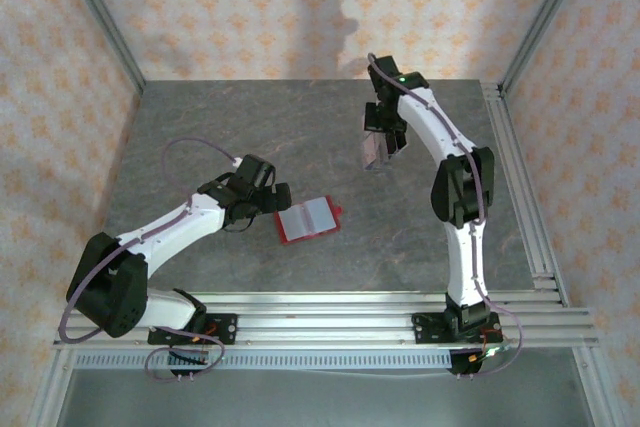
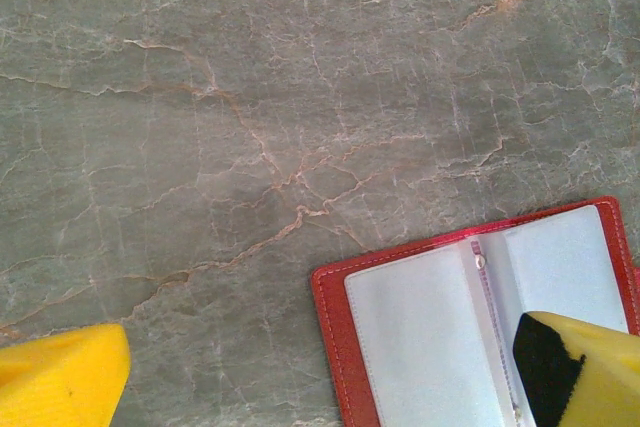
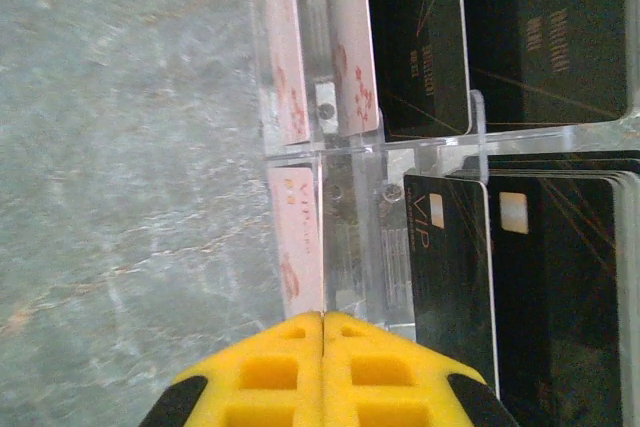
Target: Put the credit cards into the card holder
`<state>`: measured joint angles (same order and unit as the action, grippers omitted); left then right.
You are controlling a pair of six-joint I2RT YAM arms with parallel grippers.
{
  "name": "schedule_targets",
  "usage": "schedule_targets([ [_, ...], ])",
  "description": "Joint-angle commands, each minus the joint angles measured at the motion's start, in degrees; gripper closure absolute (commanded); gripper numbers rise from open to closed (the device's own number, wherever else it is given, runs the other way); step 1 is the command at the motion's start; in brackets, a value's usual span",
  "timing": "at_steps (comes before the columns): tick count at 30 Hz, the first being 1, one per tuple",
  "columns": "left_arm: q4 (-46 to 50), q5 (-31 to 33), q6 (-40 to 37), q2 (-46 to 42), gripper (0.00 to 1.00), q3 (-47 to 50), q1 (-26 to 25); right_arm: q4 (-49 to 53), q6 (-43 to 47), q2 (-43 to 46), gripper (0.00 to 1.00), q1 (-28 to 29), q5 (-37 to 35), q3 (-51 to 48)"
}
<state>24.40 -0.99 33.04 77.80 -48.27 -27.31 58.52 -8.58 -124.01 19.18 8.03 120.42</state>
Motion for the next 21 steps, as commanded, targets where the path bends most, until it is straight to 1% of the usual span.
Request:
schedule_targets([
  [1,2.5,1.3,-0.6,-0.2,0.00,-1.3,0.4,-0.3,-1.4,6.5,1.00,-0.2,2.9,1.0],
  [4,3.9,1.4,-0.8,-0.5,0.00,-1.5,0.2,-2.6,-3.1,10.2,1.00,-0.2,7.2,-2.0],
  [7,6.2,2.3,-1.4,-0.3,0.00,-1.9,-0.5,-7.1,-5.5,15.1,1.00,0.0,12.2,-8.3],
  [12,9.5,4.2,-2.1,0.8,0.00,-2.3,-3.6,-19.2,-11.2,25.2,1.00,1.9,20.0,-24.6],
  [13,9.9,4.7,-3.7,1.2,0.00,-2.3,-4.4,-22.2,-12.3,27.3,1.00,2.4,21.3,-28.1],
  [14,10.2,5.0,-3.7,1.6,0.00,-2.3,-5.2,-25.0,-13.6,29.3,1.00,3.2,22.4,-31.7],
  [17,10.3,6.8,-3.1,2.8,0.00,-2.2,-7.5,-30.8,-16.3,33.8,1.00,5.6,24.5,-40.3],
  [21,9.3,8.6,-2.0,5.1,0.00,-2.3,-10.0,-36.5,-18.7,37.2,1.00,9.1,25.5,-49.2],
])
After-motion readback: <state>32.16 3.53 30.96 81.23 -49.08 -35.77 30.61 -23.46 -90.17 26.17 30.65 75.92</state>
